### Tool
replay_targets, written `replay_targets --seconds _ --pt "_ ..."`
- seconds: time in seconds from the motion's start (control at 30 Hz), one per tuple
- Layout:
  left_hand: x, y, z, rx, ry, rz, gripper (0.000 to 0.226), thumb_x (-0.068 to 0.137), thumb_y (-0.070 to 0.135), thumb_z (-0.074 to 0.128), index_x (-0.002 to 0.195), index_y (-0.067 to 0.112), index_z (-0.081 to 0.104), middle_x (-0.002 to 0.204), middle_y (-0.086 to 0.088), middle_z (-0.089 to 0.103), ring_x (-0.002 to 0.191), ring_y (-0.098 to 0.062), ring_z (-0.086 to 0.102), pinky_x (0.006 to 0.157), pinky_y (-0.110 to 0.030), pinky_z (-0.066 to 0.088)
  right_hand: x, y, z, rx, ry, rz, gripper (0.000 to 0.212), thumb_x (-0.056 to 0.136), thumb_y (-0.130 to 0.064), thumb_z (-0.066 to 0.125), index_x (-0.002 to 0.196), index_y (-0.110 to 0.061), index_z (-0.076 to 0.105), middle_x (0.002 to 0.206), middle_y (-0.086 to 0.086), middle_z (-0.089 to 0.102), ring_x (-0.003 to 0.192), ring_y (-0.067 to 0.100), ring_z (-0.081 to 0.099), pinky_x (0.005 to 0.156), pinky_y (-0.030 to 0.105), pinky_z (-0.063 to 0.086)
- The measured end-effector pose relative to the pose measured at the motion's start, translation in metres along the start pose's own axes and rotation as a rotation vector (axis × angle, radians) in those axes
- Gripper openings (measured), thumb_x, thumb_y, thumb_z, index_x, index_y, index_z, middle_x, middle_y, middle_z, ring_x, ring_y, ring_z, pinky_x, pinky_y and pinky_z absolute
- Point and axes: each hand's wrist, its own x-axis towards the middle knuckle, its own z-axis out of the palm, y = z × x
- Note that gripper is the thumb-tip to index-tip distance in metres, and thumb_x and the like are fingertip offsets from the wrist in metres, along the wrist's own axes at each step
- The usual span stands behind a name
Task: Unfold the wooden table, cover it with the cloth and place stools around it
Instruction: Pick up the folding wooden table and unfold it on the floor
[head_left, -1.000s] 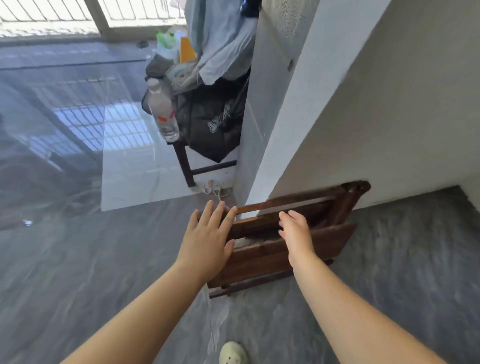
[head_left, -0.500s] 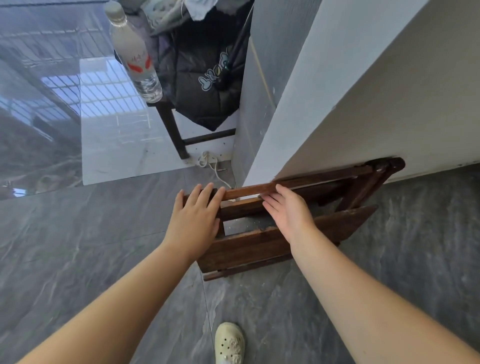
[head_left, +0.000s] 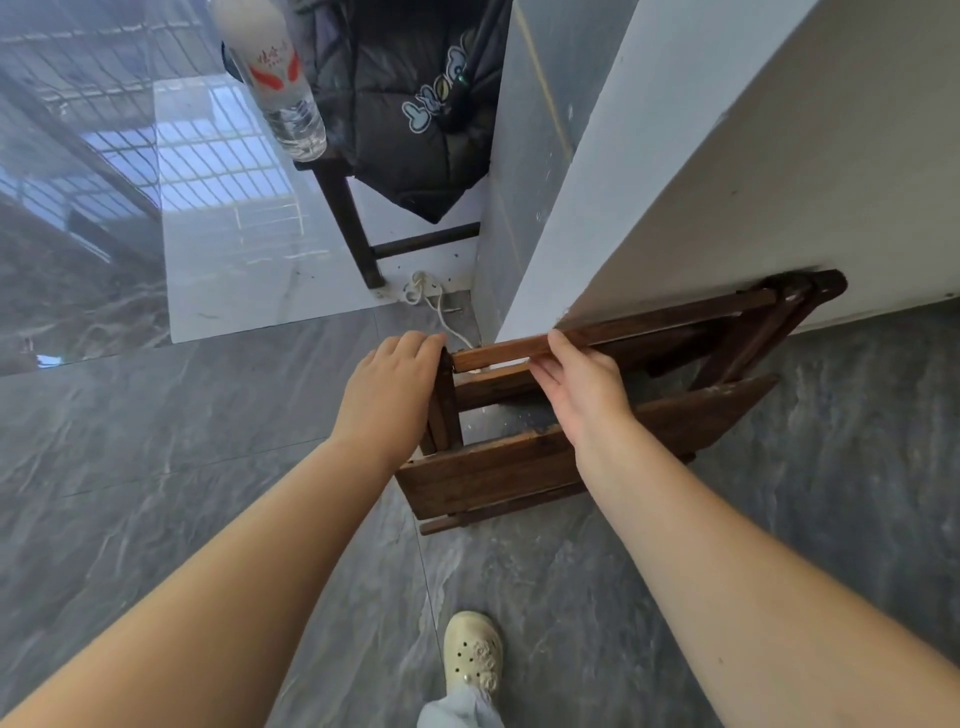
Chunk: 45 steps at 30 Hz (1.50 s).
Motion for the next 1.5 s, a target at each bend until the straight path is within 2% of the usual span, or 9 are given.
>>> replay_targets --seconds 0.23,0.37,0.57,0.73,0.83,0.93,1.13,1.3,1.5 --pt "-0.05 0.007 -0.004 -0.125 -0.017 0.029 0.045 0.086 0.014 0.06 0.129 0.019 0.046 0.123 -0.003 0.052 0.113 -0.025 0.046 0.083 -0.035 0.043 -0.043 0.022 -0.024 -0.015 0.039 -0.038 0.031 0.096 -0.008 0.053 0.126 -0.001 0.049 0.122 0.017 0.061 0.11 0.025 0.063 0.099 0.041 0.05" --pt "-0.094 0.014 -0.004 -0.205 -0.042 0.039 0.043 0.085 0.018 0.061 0.127 0.021 0.048 0.121 -0.002 0.052 0.113 -0.024 0.045 0.082 -0.036 0.044 -0.077 0.046 -0.035 -0.071 0.055 -0.086 0.041 0.094 -0.006 0.056 0.132 -0.002 0.043 0.126 0.015 0.057 0.112 0.022 0.061 0.099 0.04 0.05" --pt "-0.176 0.028 0.009 -0.296 -0.047 0.061 0.039 0.083 0.024 0.062 0.121 0.024 0.051 0.113 -0.001 0.053 0.106 -0.023 0.047 0.075 -0.031 0.04 -0.127 0.097 -0.065 -0.101 0.127 -0.136 0.057 0.085 0.005 0.064 0.136 -0.003 0.039 0.108 0.004 0.059 0.096 0.014 0.062 0.097 0.038 0.05" --pt "-0.261 0.035 0.025 -0.261 -0.061 0.109 0.038 0.084 0.027 0.061 0.121 0.022 0.053 0.111 -0.002 0.055 0.096 -0.024 0.049 0.075 -0.032 0.041 -0.178 0.15 -0.101 -0.087 0.168 -0.138 0.063 0.085 0.013 0.057 0.141 -0.006 0.035 0.113 0.009 0.057 0.107 0.025 0.06 0.088 0.042 0.054" --pt "-0.31 0.031 0.033 -0.285 -0.073 0.076 0.038 0.084 0.027 0.062 0.12 0.022 0.053 0.109 -0.001 0.054 0.095 -0.021 0.047 0.07 -0.029 0.04 -0.209 0.184 -0.117 -0.152 0.157 -0.126 0.066 0.086 0.011 0.058 0.143 -0.009 0.033 0.123 0.011 0.058 0.117 0.027 0.057 0.096 0.045 0.051" --pt "-0.36 0.025 0.04 -0.328 -0.044 0.015 0.037 0.082 0.027 0.064 0.117 0.024 0.054 0.105 0.002 0.055 0.091 -0.016 0.046 0.066 -0.026 0.035 -0.235 0.216 -0.125 -0.183 0.122 -0.117 0.058 0.085 0.011 0.058 0.137 -0.007 0.039 0.109 0.004 0.061 0.113 0.025 0.059 0.099 0.047 0.048" --pt "-0.462 0.021 0.062 -0.358 0.011 -0.08 0.036 0.081 0.028 0.066 0.115 0.024 0.055 0.102 0.003 0.055 0.086 -0.01 0.042 0.066 -0.024 0.034 -0.287 0.284 -0.148 -0.213 0.039 -0.105 0.052 0.084 0.014 0.054 0.129 -0.009 0.041 0.099 0.001 0.059 0.101 0.02 0.06 0.078 0.034 0.053" --pt "-0.556 0.019 0.082 -0.403 0.033 -0.208 0.037 0.079 0.028 0.067 0.114 0.026 0.054 0.102 0.005 0.055 0.091 -0.014 0.048 0.067 -0.03 0.047 -0.34 0.344 -0.168 -0.311 -0.019 -0.057 0.067 0.083 0.016 0.054 0.141 -0.01 0.034 0.107 0.007 0.059 0.108 0.023 0.059 0.097 0.049 0.05" --pt "-0.659 0.002 0.098 -0.453 0.029 -0.272 0.031 0.077 0.028 0.066 0.106 0.025 0.056 0.098 0.005 0.054 0.086 -0.014 0.047 0.065 -0.029 0.045 -0.404 0.417 -0.18 -0.449 -0.07 -0.019 0.063 0.083 0.015 0.056 0.138 -0.01 0.038 0.099 0.002 0.06 0.104 0.02 0.06 0.094 0.042 0.052"
